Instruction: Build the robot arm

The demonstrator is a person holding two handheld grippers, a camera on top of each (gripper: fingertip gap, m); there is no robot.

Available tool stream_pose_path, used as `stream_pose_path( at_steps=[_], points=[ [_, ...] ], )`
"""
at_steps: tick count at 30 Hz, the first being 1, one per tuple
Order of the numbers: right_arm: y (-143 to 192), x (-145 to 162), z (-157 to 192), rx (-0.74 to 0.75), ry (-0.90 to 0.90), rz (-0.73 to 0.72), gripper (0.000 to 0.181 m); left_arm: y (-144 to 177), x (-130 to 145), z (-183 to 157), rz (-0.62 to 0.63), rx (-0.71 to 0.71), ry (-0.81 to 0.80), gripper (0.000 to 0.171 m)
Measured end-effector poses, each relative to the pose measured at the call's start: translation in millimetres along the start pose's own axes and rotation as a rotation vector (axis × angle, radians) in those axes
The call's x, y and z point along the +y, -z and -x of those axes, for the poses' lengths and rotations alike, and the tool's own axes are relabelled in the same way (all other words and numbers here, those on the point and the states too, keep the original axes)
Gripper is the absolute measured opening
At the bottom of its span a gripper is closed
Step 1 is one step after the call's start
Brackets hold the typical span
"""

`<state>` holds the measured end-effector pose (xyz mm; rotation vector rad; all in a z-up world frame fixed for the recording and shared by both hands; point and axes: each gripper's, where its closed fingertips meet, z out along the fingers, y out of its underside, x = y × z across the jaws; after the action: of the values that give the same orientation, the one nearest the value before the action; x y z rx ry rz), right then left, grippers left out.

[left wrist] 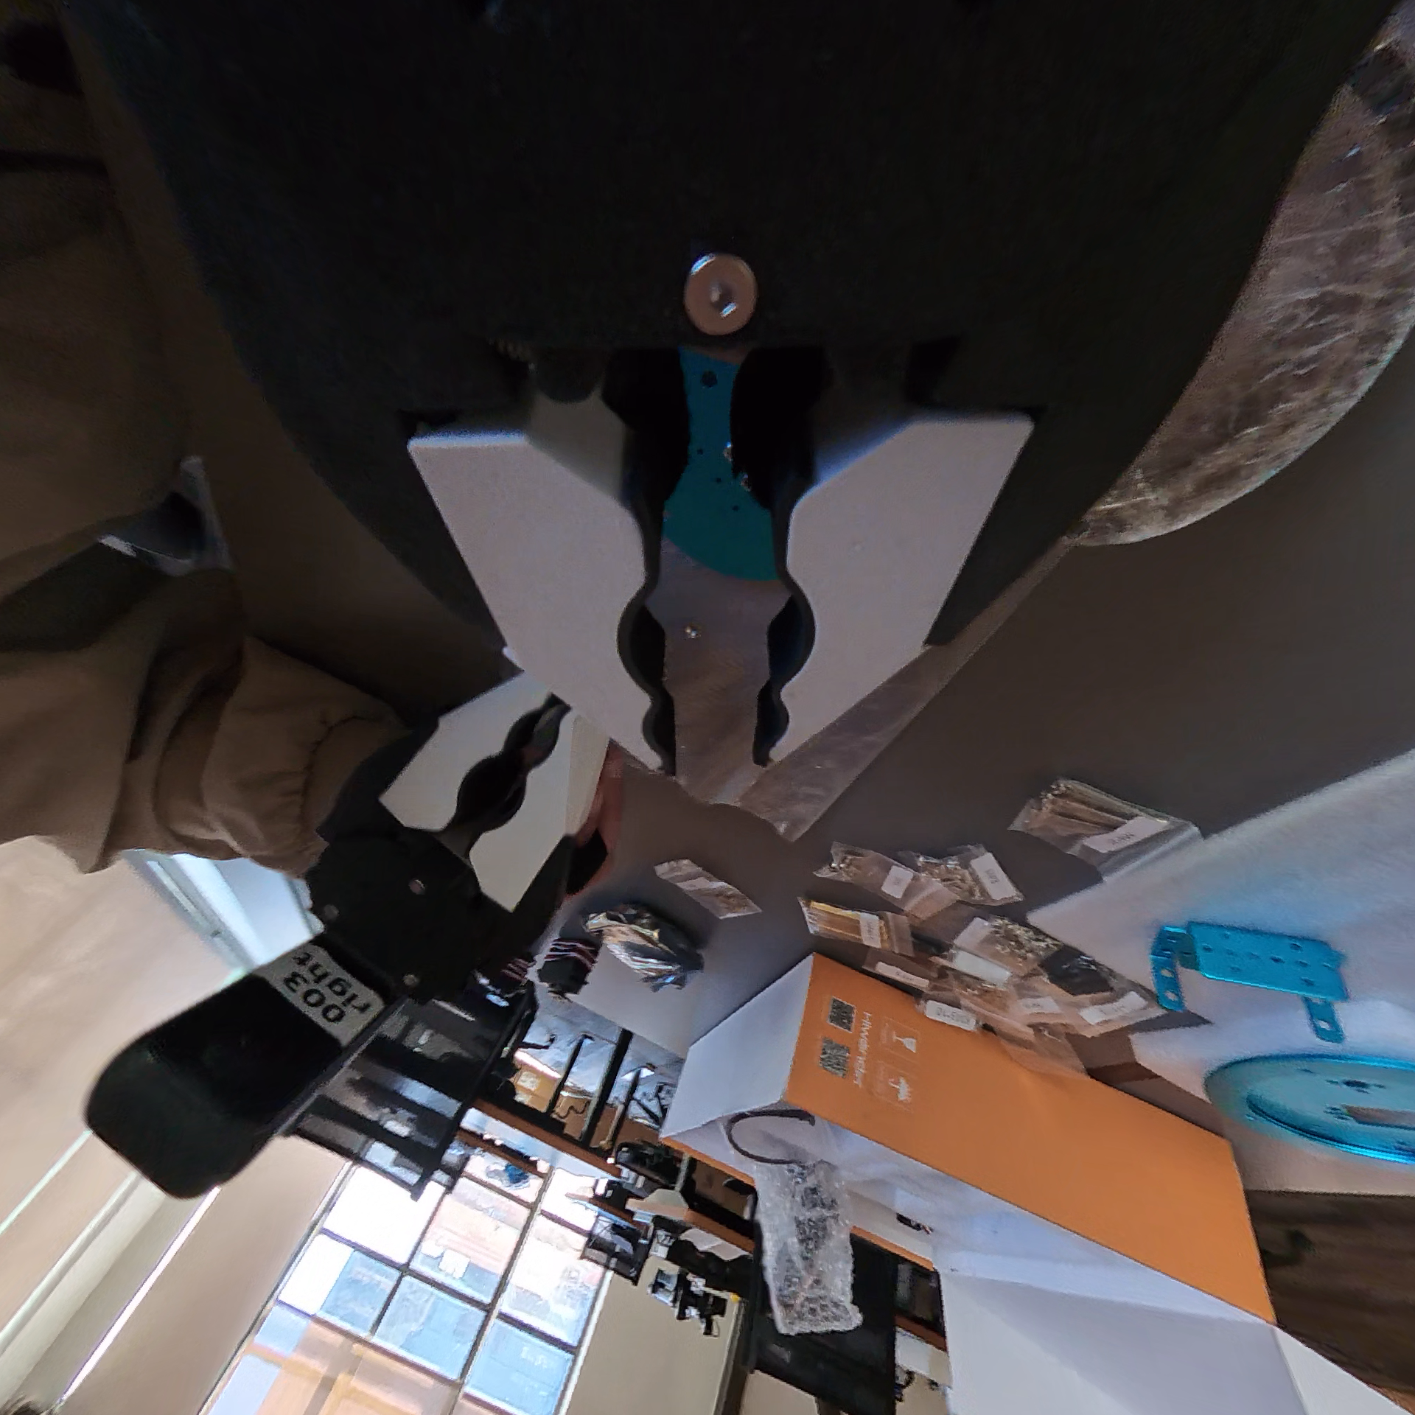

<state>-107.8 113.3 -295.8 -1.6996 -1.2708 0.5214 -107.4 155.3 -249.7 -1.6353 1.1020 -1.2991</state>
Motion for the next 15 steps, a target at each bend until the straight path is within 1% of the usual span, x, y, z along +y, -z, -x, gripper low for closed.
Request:
stream_pose_path(
  at_steps=[4,7,9,12,15],
  points=[
    [20.6,-26.3,-6.8,-0.018,-0.021,-0.197,0.0,2.4,-0.6,-17.2,0.014,0.136,0.054,0.021],
    [30.3,-39.7,-8.4,-0.037,-0.047,-0.304,0.0,2.4,-0.2,-31.5,0.016,0.222,0.093,0.02],
    [31.5,-41.3,-9.2,-0.031,-0.046,-0.315,0.0,0.9,3.2,-37.9,0.034,0.259,0.119,0.018],
    [28.7,-38.0,-9.8,-0.012,-0.031,-0.287,0.0,-1.8,9.3,-40.5,0.058,0.275,0.133,0.018],
    [27.2,-36.7,-9.7,-0.008,-0.027,-0.276,0.0,-1.4,10.0,-42.6,0.062,0.286,0.124,0.01]
  ],
)
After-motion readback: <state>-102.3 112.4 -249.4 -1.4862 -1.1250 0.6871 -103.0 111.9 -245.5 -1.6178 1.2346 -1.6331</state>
